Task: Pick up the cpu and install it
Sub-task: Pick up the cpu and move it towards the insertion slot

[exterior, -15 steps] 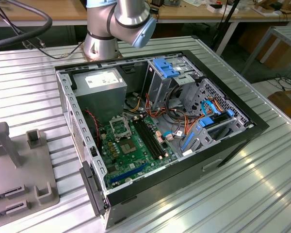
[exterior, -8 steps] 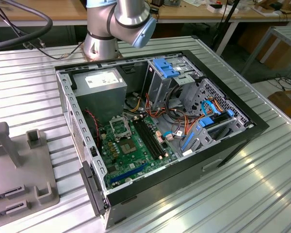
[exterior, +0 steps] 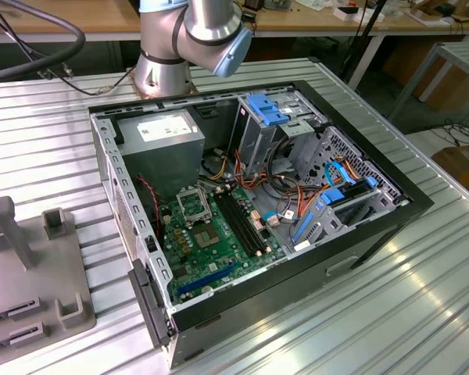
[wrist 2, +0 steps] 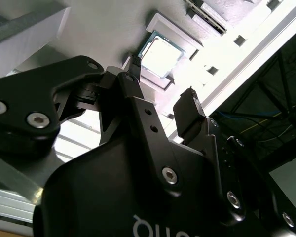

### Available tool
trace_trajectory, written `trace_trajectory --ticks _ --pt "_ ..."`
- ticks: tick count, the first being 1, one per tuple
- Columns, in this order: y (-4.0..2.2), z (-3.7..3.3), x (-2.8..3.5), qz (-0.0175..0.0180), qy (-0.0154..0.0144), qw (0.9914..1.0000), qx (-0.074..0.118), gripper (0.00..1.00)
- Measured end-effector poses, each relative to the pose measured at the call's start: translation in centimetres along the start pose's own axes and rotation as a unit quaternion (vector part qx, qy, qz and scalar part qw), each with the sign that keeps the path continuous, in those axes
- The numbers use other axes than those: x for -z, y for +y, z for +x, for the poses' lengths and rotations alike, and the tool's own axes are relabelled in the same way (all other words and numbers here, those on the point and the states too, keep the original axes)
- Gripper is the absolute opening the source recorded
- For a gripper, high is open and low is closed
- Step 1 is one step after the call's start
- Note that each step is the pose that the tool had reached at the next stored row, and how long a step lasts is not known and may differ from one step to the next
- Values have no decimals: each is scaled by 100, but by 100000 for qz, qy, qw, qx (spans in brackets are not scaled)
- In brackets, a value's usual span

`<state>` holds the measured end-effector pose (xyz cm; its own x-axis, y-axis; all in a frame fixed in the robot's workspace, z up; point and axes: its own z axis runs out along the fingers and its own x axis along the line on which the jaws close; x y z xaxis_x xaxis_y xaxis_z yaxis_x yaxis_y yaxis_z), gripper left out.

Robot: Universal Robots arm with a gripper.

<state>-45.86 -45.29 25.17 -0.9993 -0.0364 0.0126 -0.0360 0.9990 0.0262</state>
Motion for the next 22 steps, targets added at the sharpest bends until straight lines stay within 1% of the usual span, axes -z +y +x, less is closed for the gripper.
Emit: trace_trajectory --ticks 3,7,15,16,22 --pt "-12 -3 -44 1 2 100000 -9 54" --pt "-16 -18 -125 3 1 100000 -34 54" --pt "-20 -23 -290 -1 0 100000 -41 54" --pt "-21 -24 -302 1 1 100000 -38 54" --pt "-21 -23 -306 3 3 100000 -41 54"
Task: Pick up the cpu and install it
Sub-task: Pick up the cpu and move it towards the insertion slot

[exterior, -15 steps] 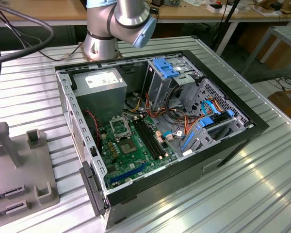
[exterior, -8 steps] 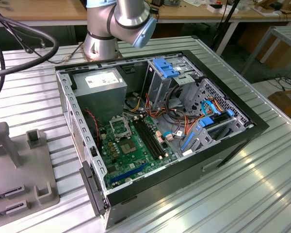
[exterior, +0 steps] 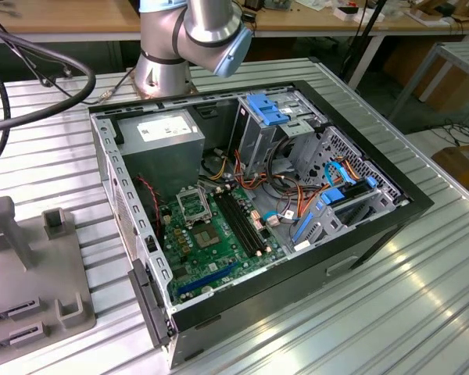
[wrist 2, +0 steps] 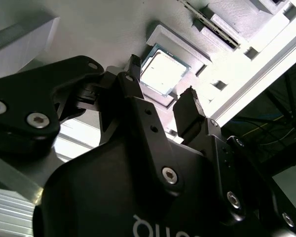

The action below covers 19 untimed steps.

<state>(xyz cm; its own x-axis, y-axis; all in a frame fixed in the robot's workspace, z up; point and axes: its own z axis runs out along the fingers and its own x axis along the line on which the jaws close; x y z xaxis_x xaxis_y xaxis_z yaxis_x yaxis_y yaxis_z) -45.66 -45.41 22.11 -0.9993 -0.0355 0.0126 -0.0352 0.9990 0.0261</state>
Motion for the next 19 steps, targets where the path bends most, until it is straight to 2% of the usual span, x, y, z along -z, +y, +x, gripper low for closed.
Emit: trace_trajectory --ticks 9,14,19 --pt "-2 10 -6 -7 -11 100000 4 54" --pt "-3 40 -56 -10 -7 100000 7 54" --pt "14 41 -131 -11 -9 100000 0 54"
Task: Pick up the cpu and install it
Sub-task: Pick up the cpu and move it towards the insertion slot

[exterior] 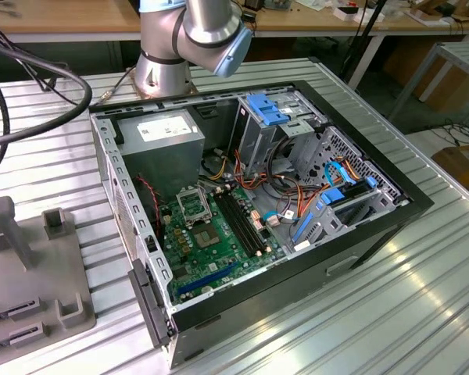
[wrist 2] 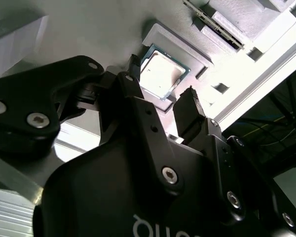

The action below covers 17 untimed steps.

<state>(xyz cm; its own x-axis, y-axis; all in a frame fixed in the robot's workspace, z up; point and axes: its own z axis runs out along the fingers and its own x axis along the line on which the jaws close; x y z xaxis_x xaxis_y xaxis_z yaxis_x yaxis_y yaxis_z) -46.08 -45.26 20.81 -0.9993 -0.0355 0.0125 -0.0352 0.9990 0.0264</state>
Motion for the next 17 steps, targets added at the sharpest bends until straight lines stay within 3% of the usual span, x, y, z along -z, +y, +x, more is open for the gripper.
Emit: trace_trajectory --ticks 3,4,8,17 --pt "1 0 -7 13 20 100000 3 56" --pt "1 0 -9 7 14 100000 1 62" --pt "1 -1 -31 -4 -7 100000 -3 62" --pt "-2 5 -148 11 8 100000 0 62"
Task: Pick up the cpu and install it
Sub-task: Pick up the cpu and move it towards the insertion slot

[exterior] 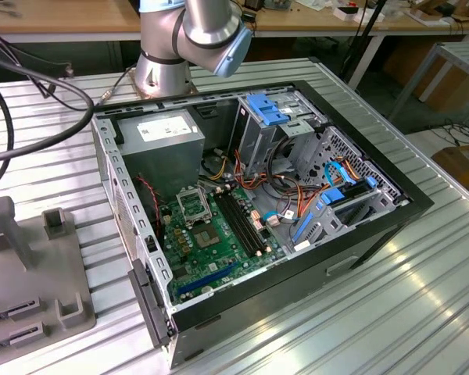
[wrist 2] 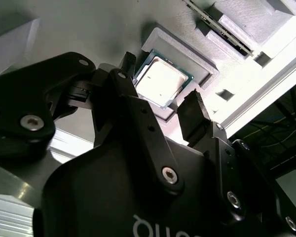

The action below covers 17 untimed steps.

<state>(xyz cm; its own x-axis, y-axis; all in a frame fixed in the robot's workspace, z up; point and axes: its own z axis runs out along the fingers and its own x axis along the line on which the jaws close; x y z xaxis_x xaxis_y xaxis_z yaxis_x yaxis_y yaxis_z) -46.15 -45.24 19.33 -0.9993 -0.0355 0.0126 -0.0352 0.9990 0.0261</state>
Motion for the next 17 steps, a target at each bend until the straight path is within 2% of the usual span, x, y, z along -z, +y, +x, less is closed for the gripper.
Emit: trace_trajectory --ticks 8,17 --pt "-1 2 -44 0 2 100000 -1 62" --pt "0 1 -46 -11 -21 100000 -2 62"
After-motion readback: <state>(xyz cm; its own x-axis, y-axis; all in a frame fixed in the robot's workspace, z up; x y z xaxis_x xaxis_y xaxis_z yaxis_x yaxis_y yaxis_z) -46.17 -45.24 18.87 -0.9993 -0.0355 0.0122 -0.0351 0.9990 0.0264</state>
